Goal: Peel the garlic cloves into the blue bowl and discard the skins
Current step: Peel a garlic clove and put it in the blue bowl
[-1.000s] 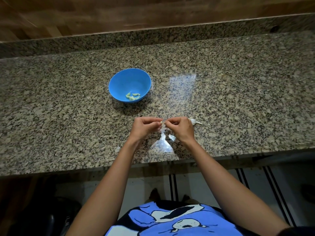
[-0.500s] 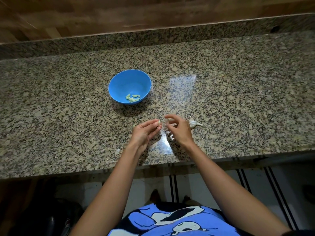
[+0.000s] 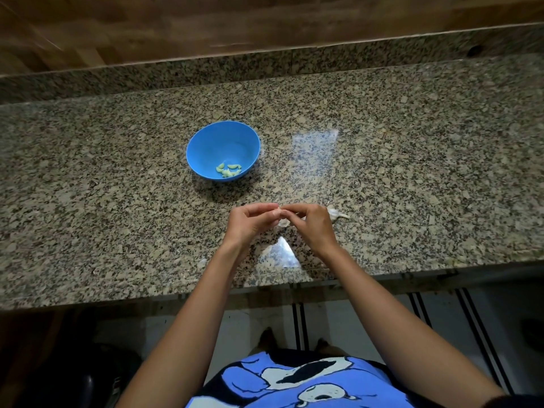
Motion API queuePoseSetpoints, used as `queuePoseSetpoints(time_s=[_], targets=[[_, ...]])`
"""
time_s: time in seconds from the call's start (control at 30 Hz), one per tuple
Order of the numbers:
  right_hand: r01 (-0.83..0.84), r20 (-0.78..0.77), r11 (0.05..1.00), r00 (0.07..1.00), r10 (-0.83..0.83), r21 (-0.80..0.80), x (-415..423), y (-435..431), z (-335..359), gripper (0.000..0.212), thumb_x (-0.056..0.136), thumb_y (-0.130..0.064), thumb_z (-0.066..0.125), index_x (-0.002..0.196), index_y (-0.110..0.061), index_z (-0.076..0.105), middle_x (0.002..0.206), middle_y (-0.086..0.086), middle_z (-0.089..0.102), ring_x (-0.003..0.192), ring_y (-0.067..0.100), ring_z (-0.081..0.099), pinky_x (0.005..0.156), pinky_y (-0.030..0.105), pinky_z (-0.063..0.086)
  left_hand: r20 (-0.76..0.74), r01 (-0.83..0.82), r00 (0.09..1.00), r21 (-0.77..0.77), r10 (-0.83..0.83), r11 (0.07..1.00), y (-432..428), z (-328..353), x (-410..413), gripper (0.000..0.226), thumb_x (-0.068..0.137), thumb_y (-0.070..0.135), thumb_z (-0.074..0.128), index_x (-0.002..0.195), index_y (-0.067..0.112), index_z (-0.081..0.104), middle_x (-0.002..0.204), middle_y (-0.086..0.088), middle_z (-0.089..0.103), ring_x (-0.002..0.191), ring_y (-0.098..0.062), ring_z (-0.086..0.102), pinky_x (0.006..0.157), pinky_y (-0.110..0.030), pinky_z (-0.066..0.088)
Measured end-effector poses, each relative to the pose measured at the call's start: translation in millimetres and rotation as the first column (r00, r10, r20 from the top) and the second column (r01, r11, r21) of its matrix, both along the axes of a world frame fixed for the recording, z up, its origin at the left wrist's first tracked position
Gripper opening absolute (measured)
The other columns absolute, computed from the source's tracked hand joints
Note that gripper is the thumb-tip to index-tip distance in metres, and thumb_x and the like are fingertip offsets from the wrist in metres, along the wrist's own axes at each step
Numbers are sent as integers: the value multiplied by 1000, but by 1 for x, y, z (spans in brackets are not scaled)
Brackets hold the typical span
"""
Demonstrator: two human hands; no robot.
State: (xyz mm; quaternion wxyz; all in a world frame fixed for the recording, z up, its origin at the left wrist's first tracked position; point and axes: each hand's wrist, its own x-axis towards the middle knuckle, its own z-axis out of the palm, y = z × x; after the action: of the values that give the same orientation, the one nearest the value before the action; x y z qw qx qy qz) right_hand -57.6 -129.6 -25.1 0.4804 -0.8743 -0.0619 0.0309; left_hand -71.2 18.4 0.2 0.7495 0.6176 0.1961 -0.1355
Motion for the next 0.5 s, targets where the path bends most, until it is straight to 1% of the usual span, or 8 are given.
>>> queuePoseSetpoints(time_s=[0.07,0.13,0.23,0.33,0.43,0.5], targets=[[-11,-31,1000,999,11,22,1,0,0,25,84,-26,67,106,-14,70,98,2,72,86,10,67,78,31,56,25,-5,1000,40,4,999,0,-2,0,23,74,0,72,96,3,70,96,-12,72,88,-23,70,74,-23,56],[-22,-52,999,998,24,32,1,0,0,25,84,-28,66,106,-16,71,97,1,72,85,9,67,77,32,57,60,-13,998,114,6,993,-1,-4,0,22,75,1,73,96,3,71,95,-11,73,87,-21,70,75,-25,56],[-45,-35,999,998,45,-6,2,-1,0,24,85,-28,65,105,-17,71,92,0,73,79,11,68,72,33,57,99,-17,995,192,-2,981,-3,-6,1,22,75,0,73,96,2,71,94,-10,72,86,-19,70,76,-26,56],[-65,-4,996,998,65,-55,2,-2,2,23,85,-27,65,104,-14,71,91,2,73,75,11,68,69,29,58,111,-16,994,211,-8,977,-3,-7,0,21,75,-1,73,96,1,71,94,-11,72,86,-20,70,75,-25,56],[-66,18,995,998,67,-74,2,-1,1,22,85,-25,65,103,-12,71,88,3,73,70,13,68,66,31,58,115,-12,993,232,-15,973,-3,-8,0,20,75,0,73,95,2,71,93,-11,72,86,-21,70,75,-25,56],[-66,26,994,997,69,-84,2,-1,-1,22,85,-25,66,102,-12,71,86,3,74,68,13,68,64,31,58,122,-18,992,241,-12,970,-4,-9,0,20,76,-1,73,95,2,71,94,-11,72,85,-21,70,74,-25,56]])
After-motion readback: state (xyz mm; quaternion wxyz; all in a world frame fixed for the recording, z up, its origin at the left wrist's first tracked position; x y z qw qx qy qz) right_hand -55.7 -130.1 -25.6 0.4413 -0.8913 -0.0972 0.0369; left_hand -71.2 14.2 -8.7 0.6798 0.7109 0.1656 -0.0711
